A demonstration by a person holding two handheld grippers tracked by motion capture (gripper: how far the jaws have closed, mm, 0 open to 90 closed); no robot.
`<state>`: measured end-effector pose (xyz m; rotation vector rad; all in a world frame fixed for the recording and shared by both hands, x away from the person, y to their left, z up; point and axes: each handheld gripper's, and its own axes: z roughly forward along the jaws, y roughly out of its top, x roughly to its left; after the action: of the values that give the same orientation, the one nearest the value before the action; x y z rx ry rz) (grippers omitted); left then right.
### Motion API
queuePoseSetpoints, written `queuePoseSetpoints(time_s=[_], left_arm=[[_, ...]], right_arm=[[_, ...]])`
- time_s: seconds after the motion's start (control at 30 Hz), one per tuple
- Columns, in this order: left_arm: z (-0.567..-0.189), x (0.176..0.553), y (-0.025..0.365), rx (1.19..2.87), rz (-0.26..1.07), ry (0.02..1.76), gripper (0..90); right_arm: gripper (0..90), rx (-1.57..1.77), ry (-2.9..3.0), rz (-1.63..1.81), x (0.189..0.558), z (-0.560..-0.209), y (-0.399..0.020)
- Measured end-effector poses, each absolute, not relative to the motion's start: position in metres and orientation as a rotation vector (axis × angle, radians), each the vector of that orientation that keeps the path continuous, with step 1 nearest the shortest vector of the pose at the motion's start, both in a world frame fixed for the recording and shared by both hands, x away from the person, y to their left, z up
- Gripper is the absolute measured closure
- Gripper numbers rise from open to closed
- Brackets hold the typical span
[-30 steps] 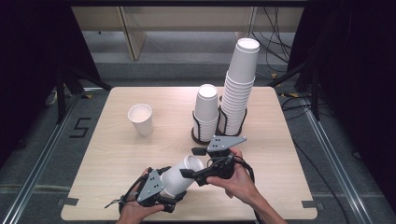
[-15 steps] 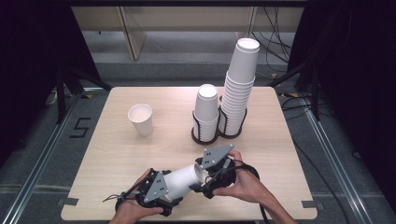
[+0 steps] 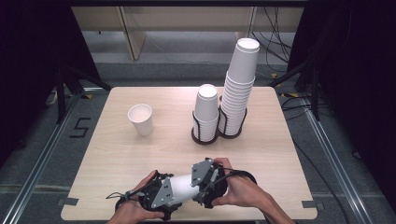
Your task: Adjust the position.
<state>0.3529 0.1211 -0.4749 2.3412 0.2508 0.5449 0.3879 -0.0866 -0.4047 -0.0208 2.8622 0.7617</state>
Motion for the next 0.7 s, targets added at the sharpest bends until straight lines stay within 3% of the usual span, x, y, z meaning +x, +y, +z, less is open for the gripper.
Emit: queuePoseSetpoints(time_s=[0.7], left_arm=[[-0.475,0.349,0.121,2.330,0.490,0.197,8.6]], right_arm=[[24.5,-0.210,2.895,0.529,0.384,-0.418,-0.075]])
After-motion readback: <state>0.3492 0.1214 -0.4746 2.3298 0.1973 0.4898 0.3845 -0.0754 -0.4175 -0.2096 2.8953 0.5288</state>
